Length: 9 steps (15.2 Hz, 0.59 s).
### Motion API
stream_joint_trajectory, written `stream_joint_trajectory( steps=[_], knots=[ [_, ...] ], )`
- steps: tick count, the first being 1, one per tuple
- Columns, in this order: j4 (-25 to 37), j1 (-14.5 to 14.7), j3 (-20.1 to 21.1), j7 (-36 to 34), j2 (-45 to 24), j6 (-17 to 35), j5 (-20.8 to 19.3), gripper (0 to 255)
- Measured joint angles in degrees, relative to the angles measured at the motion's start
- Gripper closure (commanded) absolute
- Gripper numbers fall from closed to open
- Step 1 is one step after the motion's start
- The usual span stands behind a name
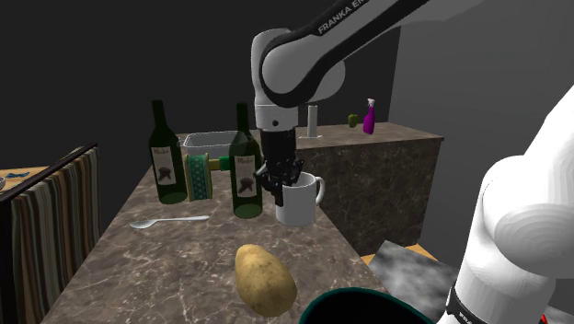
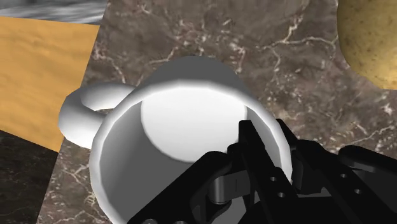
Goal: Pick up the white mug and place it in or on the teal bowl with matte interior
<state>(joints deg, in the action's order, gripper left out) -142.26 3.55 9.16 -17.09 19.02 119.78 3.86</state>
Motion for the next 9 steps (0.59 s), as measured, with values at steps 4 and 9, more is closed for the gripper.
stream_joint_trajectory(
  steps=[4, 9],
  knots=[
    [2.1, 0.0, -0.1, 0.0, 1.2, -3.3, 0.0, 255],
    [4.9, 0.0, -0.3, 0.0, 2.7, -7.6, 0.0, 255]
  ],
)
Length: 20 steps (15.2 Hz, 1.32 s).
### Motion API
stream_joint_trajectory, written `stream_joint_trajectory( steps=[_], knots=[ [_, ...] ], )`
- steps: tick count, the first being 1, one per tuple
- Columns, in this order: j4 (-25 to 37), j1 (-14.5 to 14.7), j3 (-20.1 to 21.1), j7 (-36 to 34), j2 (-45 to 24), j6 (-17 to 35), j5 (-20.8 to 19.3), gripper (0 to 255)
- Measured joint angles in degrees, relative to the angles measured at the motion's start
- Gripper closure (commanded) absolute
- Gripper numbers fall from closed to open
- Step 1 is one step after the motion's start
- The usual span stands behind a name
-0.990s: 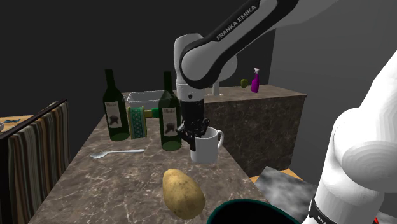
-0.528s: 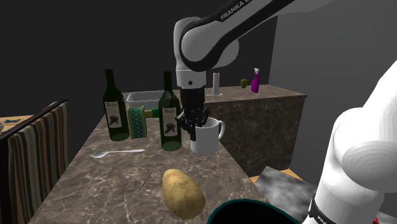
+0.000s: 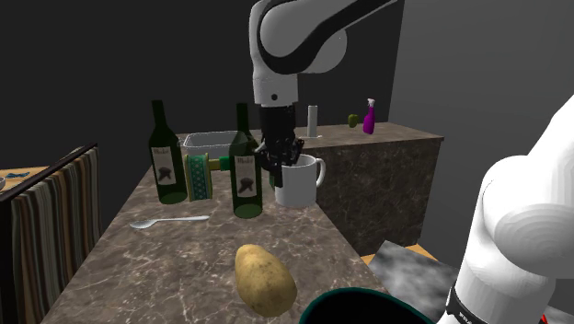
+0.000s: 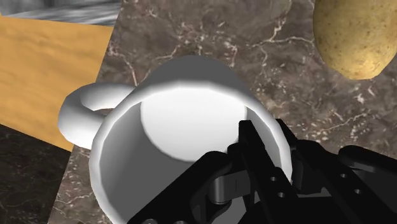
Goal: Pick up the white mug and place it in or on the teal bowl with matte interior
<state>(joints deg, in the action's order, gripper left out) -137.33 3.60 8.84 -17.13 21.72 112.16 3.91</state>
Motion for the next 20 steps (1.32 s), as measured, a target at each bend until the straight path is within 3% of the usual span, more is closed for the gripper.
stream_joint_trajectory(
  steps=[12, 20],
  knots=[
    [7.5, -0.1, -0.5, 0.1, 1.9, -9.4, -0.2, 255],
    [1.3, 4.0, 4.2, -6.4, 12.4, -13.2, 4.2, 255]
  ],
)
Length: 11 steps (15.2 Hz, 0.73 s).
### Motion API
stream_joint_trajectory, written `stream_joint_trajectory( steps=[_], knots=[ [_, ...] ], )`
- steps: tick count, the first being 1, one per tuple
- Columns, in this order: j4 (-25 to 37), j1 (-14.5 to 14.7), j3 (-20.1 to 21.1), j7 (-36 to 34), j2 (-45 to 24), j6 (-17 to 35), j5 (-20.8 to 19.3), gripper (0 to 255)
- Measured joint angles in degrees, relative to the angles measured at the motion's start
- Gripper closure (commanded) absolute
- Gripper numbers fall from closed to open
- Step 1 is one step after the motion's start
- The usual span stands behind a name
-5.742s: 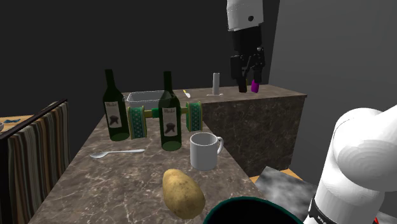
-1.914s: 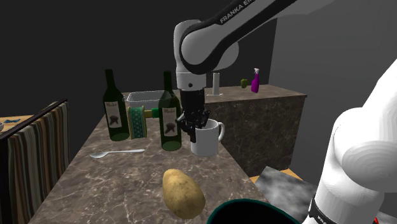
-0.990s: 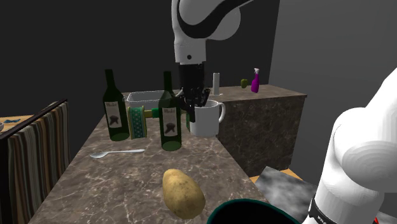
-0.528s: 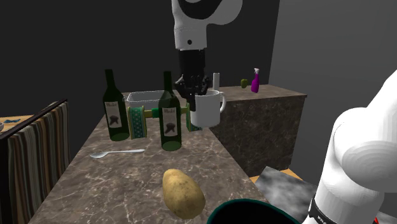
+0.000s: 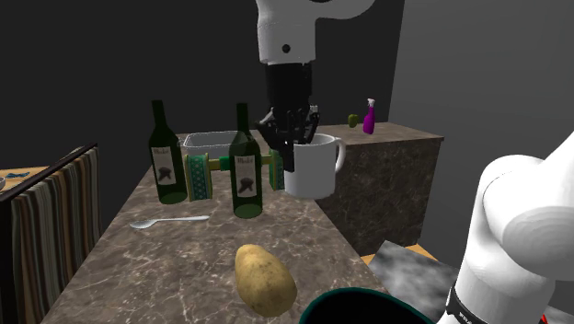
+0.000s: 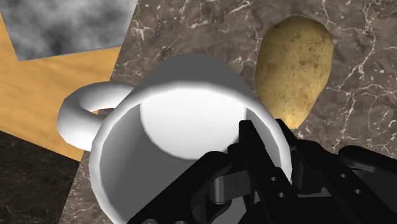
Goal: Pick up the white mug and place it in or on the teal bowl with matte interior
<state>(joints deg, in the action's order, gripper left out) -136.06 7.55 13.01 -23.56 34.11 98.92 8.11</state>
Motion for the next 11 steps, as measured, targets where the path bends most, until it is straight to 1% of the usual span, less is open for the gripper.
stream_joint_trajectory(
  steps=[3, 8, 11],
  knots=[
    [-2.6, 2.1, 2.3, -3.1, 4.4, -1.5, 2.4, 255],
    [-4.7, 5.6, 6.2, -8.5, 10.0, -4.3, 6.5, 255],
    [-4.8, 7.7, 9.1, -12.4, 12.6, -6.1, 9.3, 255]
  ],
)
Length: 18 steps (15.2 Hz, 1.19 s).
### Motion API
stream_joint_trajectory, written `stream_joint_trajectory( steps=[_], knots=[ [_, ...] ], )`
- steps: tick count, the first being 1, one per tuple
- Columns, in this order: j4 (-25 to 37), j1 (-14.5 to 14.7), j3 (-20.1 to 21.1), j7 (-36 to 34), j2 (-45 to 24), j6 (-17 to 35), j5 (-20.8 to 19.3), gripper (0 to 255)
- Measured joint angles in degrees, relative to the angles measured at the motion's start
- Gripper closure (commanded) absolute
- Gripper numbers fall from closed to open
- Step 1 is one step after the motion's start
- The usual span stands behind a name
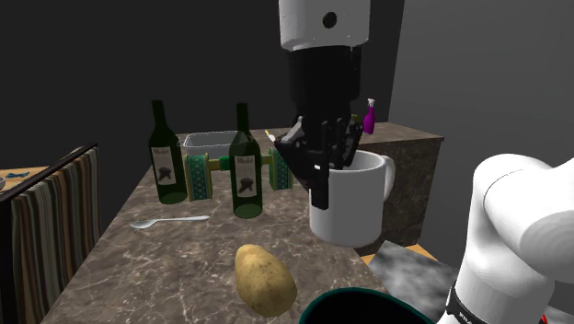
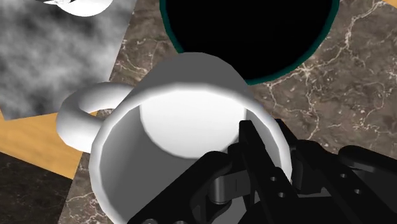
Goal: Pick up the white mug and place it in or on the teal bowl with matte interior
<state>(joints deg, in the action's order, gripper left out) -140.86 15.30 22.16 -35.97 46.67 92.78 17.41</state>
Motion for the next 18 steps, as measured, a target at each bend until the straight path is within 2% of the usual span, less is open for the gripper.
stream_joint_trajectory(
  steps=[9, 18],
  knots=[
    [1.5, 5.8, 9.3, -11.9, 4.7, -3.5, 8.7, 255],
    [-4.3, 6.8, 12.4, -12.0, 5.3, 2.0, 11.5, 255]
  ],
)
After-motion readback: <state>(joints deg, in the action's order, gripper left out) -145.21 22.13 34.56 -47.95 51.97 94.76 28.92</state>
